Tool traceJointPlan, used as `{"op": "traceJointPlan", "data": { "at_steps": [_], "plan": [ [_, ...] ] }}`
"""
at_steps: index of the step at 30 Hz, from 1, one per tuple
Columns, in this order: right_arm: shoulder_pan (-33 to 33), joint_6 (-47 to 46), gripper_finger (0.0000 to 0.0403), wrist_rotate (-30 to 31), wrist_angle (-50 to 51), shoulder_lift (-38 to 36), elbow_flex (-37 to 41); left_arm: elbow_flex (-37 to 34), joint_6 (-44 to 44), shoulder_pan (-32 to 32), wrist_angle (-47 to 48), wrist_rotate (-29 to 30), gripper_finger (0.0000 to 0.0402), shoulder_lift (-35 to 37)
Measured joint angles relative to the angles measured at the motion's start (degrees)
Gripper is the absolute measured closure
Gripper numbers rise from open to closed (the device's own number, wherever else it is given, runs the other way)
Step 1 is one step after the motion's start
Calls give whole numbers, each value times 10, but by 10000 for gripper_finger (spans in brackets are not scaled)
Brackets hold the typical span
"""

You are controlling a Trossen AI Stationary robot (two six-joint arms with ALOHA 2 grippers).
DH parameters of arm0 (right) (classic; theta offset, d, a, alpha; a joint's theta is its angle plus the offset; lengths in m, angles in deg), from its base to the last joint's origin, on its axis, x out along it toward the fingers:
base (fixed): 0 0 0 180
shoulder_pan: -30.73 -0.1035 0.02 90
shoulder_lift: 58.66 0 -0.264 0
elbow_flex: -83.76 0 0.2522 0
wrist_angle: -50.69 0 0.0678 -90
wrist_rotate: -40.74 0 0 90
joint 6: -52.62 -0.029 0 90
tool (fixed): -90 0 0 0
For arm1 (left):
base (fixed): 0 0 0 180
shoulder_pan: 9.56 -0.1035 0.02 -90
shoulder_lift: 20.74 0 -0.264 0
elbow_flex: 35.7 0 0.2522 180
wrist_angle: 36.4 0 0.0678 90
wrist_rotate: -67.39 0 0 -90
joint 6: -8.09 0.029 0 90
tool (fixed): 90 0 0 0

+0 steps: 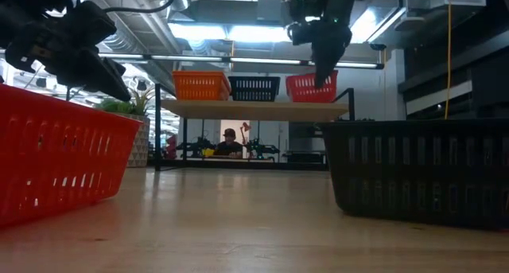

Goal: Stack baskets on shelf by color
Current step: Put the top red bin on the shelf

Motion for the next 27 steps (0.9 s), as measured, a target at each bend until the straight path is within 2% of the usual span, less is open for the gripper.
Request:
{"op": "traceJointPlan", "data": {
  "at_steps": [7, 18, 27],
  "plan": [
    [0, -1, 403, 2, -40, -2, 32, 0, -2, 0, 9, 0, 364, 0],
    [-2, -10, 400, 0, -16, 0, 24, 0, -13, 0, 13, 0, 364, 0],
    [-8, -14, 346, -1, -12, 1, 25, 0, -13, 0, 13, 0, 364, 0]
  ]
}}
